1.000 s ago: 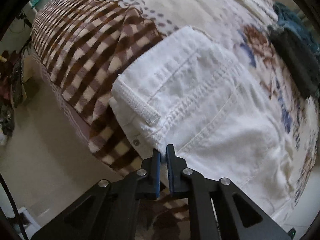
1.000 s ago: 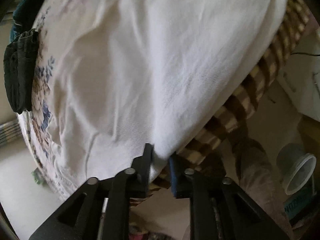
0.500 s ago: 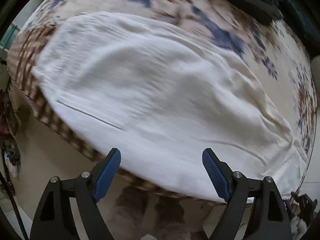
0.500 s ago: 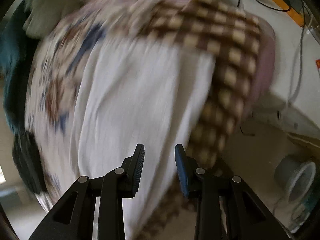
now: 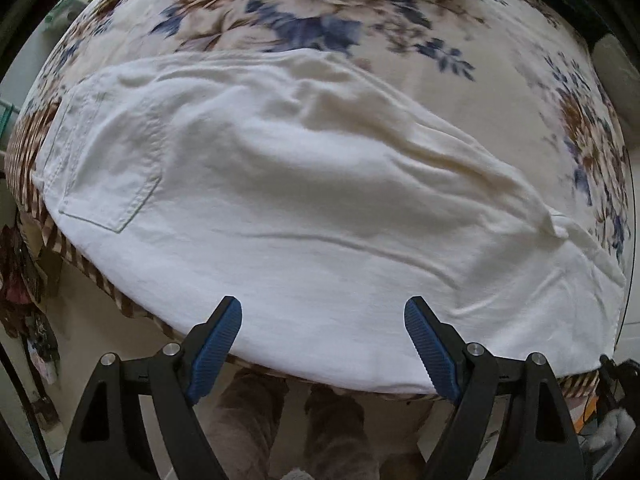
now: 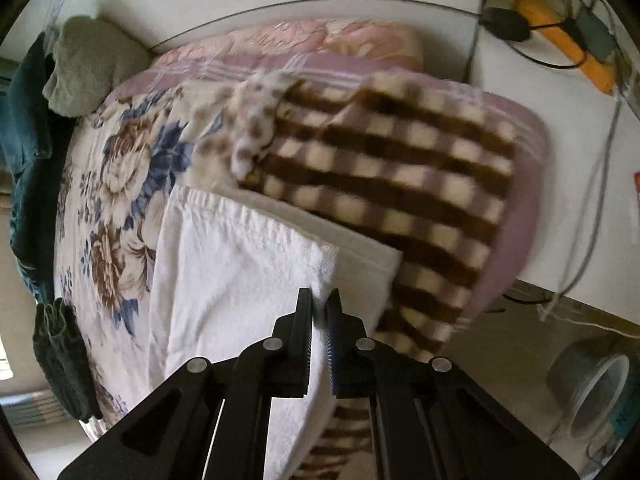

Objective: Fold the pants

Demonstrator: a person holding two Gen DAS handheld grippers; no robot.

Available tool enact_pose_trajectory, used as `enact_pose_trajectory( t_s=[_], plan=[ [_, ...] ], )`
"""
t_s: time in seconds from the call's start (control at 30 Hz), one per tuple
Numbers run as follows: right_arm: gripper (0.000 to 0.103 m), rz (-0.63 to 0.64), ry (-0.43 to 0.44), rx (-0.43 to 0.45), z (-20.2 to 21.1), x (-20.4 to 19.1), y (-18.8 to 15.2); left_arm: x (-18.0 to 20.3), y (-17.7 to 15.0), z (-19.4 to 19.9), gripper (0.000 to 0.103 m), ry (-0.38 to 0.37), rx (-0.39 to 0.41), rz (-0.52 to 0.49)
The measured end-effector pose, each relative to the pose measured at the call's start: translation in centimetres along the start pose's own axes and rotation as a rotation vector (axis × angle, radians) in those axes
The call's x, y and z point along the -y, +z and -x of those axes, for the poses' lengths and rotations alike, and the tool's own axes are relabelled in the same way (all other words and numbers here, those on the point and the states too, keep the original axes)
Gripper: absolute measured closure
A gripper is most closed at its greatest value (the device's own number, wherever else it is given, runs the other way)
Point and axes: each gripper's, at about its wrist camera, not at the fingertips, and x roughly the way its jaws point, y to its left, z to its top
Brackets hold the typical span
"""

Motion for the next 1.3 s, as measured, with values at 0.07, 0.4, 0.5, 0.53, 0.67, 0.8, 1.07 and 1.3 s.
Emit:
enact_pose_trajectory(
  t_s=[0.07, 0.4, 0.5, 0.53, 0.67, 0.8, 1.07, 1.3],
  plan=[
    [0.096, -0.005, -0.011, -0.079, -1.0, 1.2, 0.5, 0.4, -0.5, 0.5, 0.02, -0.002, 0.011, -0.002],
    [0.046, 0.329, -0.051, -0.218, 0.3, -3.1, -1.1, 2.9, -0.2, 1.0, 0.02, 0.116, 0.073, -0.081],
    [0.046, 0.543, -0.017, -0.327, 0.2, -9.8, -5.8, 1.8, 1.6, 1.1, 0.015, 0.181, 0.092, -0.122],
    [0.046, 0.586, 0.013, -0.361, -0.1, -11.5, -7.1, 0.6, 2.0, 1.0, 0.015, 0.201, 0.098, -0.132],
    [0.046, 0.838, 0.152, -0.589, -3.3, -23.7, -16.0, -3.2, 4.3, 0.1, 0.015, 0.268, 0.102, -0.102],
    [0.046, 0.992, 0.199, -0.781, -8.5, -34.4, -24.9, -8.6, 7.2, -1.3, 0.015, 0.283, 0.063, -0.03],
    [0.049, 1.152, 0.006, -1.05, -21.7, -45.2, -39.7, -15.7, 10.5, -5.4, 0.013, 0.203, -0.057, 0.051],
    [0.098, 1.206, -0.065, -0.882, -20.3, -46.8, -39.4, -18.1, 10.9, -6.1, 0.011, 0.126, -0.103, 0.058]
  ],
)
